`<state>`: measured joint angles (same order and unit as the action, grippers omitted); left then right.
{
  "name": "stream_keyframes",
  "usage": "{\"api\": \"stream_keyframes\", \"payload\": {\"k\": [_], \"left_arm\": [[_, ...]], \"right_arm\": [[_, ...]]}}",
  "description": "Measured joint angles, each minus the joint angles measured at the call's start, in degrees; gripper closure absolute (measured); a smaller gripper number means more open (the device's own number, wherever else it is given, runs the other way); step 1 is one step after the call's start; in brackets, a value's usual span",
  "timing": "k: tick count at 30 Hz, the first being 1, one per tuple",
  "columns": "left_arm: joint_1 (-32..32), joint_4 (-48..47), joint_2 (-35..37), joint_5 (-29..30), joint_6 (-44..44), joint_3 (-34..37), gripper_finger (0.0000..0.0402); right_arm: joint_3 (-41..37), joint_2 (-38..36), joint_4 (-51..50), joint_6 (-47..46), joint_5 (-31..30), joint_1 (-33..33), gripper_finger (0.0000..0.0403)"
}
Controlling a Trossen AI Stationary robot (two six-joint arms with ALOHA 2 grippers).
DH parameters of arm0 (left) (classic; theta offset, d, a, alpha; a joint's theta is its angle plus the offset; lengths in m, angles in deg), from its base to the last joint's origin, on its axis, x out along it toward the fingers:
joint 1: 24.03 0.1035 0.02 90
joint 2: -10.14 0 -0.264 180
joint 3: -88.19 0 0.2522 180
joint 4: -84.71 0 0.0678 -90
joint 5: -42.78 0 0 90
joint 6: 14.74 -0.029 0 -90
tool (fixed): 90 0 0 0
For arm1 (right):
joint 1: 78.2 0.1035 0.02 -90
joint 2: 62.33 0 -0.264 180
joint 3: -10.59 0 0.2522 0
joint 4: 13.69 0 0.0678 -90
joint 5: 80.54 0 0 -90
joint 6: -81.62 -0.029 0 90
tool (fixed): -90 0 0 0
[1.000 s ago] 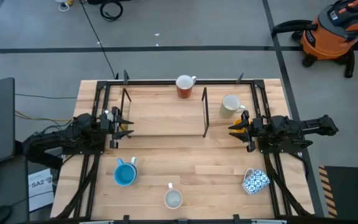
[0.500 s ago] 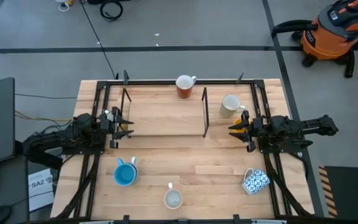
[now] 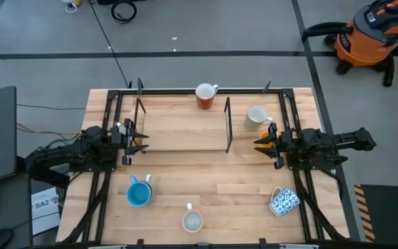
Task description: Place coffee mugs
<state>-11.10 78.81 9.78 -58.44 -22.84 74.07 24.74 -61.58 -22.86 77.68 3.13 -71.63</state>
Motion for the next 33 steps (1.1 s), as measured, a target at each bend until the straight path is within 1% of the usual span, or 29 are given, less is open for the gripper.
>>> {"api": "stream_keyframes", "payload": {"k": [18,22,27,29,31,33], "left_arm": [[0.00,0.26,0.00,0.00,-0.01,-0.02,0.0239],[0.02,3.82,0.02,0.00,0.00,-0.02,0.0239],[0.01,11.24,0.02,0.20,0.02,0.00,0.0239],[-0.02,15.10,0.02,2.24,0.01,-0.01,0.0239],[-0.02,17.81,0.02,5.85,-0.02,-0.16,0.0239],[0.00,17.56,-0.04,10.58,0.02,-1.42,0.0239]], "right_arm": [[0.00,0.00,0.01,-0.01,0.02,0.00,0.0278],[-0.01,0.00,0.00,-0.01,0.00,-0.01,0.0278],[-0.01,-0.01,0.01,-0.01,0.00,-0.02,0.0278],[0.00,-0.02,0.01,-0.01,0.00,-0.01,0.0278],[-0.01,0.00,0.01,-0.01,0.00,-0.01,0.0278],[-0.01,-0.02,0.01,-0.01,0.00,0.00,0.0278]]}}
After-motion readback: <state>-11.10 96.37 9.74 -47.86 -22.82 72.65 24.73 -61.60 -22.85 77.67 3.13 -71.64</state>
